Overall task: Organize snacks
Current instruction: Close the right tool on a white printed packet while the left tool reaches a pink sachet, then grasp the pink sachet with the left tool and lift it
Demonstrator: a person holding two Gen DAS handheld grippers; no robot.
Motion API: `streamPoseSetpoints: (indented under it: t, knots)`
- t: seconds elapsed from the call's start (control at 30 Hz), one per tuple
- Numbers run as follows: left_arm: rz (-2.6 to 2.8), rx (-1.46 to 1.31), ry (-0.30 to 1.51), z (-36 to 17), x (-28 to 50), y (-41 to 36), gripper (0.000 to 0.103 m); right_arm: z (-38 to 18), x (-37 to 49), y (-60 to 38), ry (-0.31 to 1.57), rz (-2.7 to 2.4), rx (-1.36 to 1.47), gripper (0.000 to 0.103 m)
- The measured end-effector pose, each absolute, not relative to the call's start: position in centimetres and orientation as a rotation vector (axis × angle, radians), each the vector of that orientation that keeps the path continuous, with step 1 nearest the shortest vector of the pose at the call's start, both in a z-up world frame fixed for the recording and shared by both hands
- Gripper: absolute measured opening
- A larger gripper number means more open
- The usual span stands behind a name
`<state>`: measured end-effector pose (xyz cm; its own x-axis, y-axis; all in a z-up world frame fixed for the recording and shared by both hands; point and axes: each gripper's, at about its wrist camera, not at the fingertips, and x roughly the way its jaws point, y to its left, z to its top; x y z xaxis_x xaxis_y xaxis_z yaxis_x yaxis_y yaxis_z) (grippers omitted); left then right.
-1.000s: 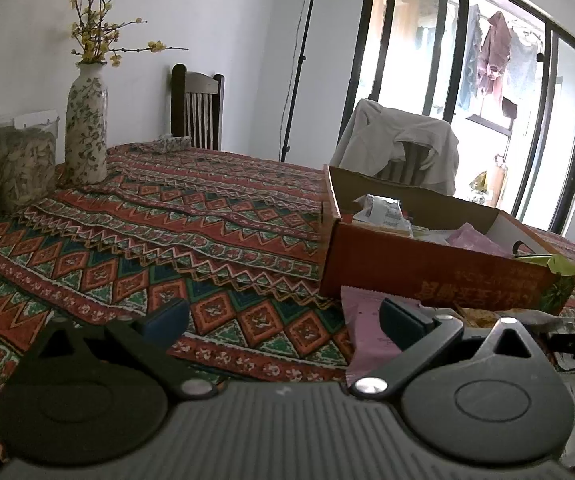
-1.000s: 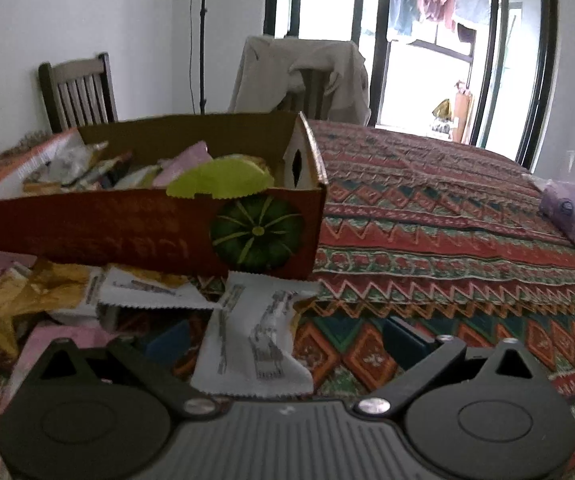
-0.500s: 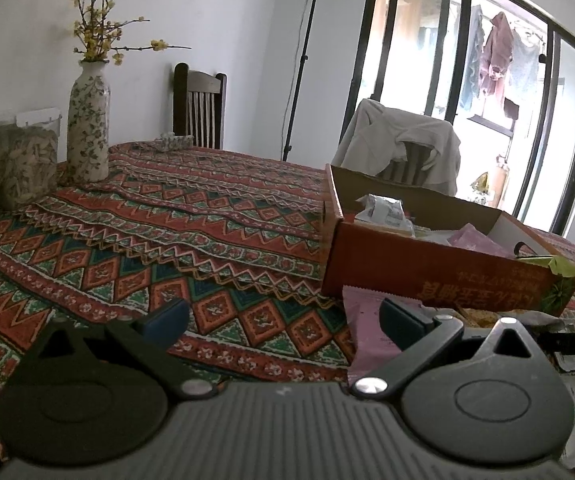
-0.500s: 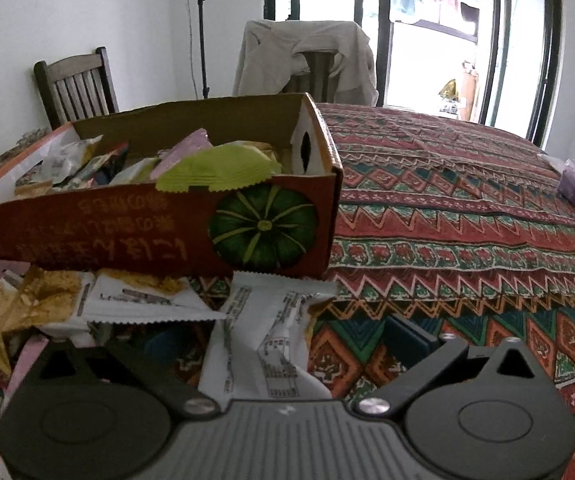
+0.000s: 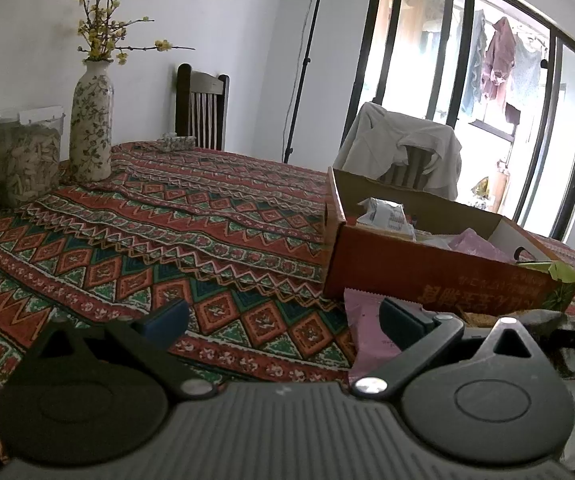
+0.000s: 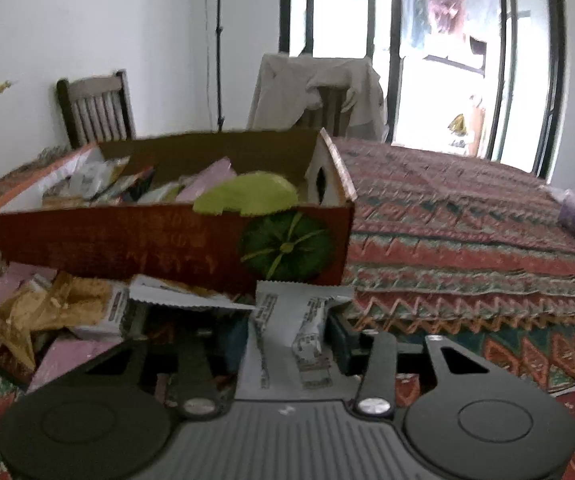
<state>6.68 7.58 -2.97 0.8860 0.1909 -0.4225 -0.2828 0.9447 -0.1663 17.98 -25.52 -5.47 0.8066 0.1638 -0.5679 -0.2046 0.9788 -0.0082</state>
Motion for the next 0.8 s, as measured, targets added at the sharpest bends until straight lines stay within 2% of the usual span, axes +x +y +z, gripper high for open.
streamPoseSetpoints:
  t: [0.3,0.8]
  knots:
    - [0.255,-0.228,0.409,-2.9,6.6,7.6,0.103,-4.1,15.2,-26.4,0.407,0.137,-0.058,0.043]
    - [0.283,-0.172,0.443,-2.2,7.2,6.3,0.103,-3.9,14.8,-27.7,0.369,0.124,0.017,0.043]
